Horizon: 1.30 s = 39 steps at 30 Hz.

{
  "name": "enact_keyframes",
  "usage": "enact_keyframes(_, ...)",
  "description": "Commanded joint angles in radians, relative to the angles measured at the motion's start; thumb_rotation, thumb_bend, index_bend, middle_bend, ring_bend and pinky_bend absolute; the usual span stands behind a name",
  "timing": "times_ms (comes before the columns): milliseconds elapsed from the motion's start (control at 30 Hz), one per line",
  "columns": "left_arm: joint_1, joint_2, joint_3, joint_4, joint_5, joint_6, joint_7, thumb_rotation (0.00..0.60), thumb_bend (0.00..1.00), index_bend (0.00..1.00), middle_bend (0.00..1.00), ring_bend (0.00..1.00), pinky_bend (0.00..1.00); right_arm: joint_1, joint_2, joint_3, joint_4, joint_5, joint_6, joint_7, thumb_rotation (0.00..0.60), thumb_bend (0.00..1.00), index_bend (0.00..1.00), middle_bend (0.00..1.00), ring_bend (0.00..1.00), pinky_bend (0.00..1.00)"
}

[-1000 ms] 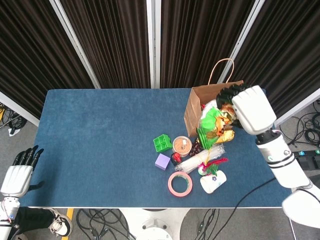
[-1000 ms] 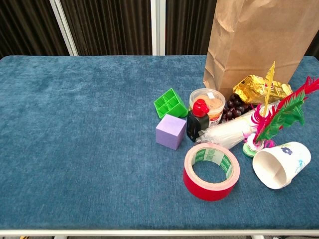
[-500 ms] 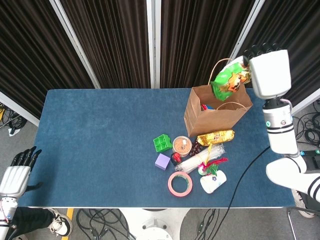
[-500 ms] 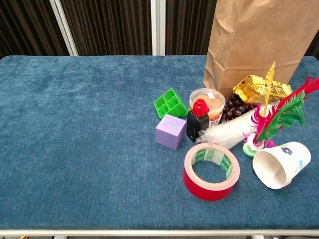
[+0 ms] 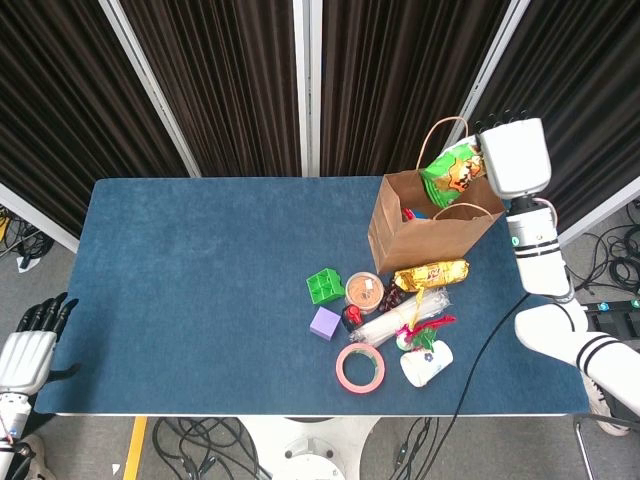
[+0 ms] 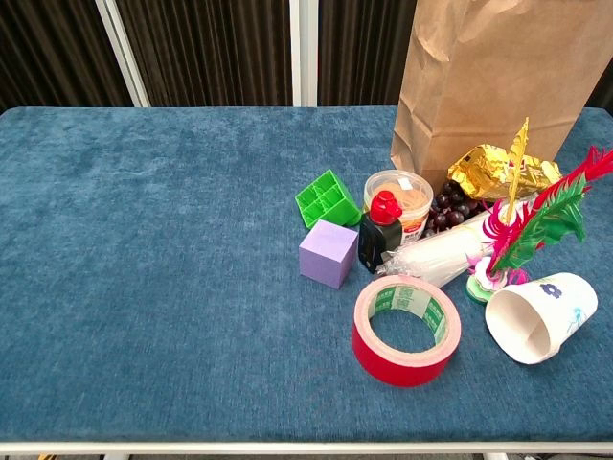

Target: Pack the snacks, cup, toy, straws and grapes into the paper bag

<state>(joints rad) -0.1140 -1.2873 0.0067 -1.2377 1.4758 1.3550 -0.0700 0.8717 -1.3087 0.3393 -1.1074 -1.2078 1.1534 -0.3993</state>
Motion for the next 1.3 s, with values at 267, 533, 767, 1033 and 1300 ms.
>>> enact_keyframes(267,0.000,-0.003,0.000,0.009,0.002,0.003,-0.013,0.600,0.05,0.07,0.04,0.00,0.11,-0.003,0.031,-0.004,-0.105,0.150,-0.137,-0.129,0.600,0.04,0.40,0.39,0.25,0.26)
enact_keyframes(533,0.005,-0.001,0.001,0.015,0.000,0.005,-0.024,0.600,0.05,0.07,0.04,0.00,0.11,0.002,0.089,0.009,-0.229,0.269,-0.178,-0.195,0.600,0.00,0.12,0.18,0.03,0.02)
enact_keyframes(767,0.004,-0.003,0.000,0.015,0.005,0.009,-0.024,0.600,0.05,0.07,0.04,0.00,0.11,0.004,0.095,0.011,-0.242,0.273,-0.156,-0.183,0.600,0.00,0.12,0.18,0.03,0.02)
enact_keyframes(1033,0.007,-0.001,0.004,0.015,0.007,0.009,-0.023,0.600,0.05,0.07,0.04,0.00,0.11,-0.013,0.134,0.051,-0.317,0.201,-0.075,-0.072,0.600,0.00,0.11,0.21,0.05,0.07)
enact_keyframes(1300,0.002,0.001,0.002,0.004,0.016,0.018,-0.012,0.600,0.05,0.07,0.04,0.00,0.11,-0.035,0.175,0.136,-0.458,0.045,0.091,0.118,0.600,0.00,0.12,0.24,0.08,0.10)
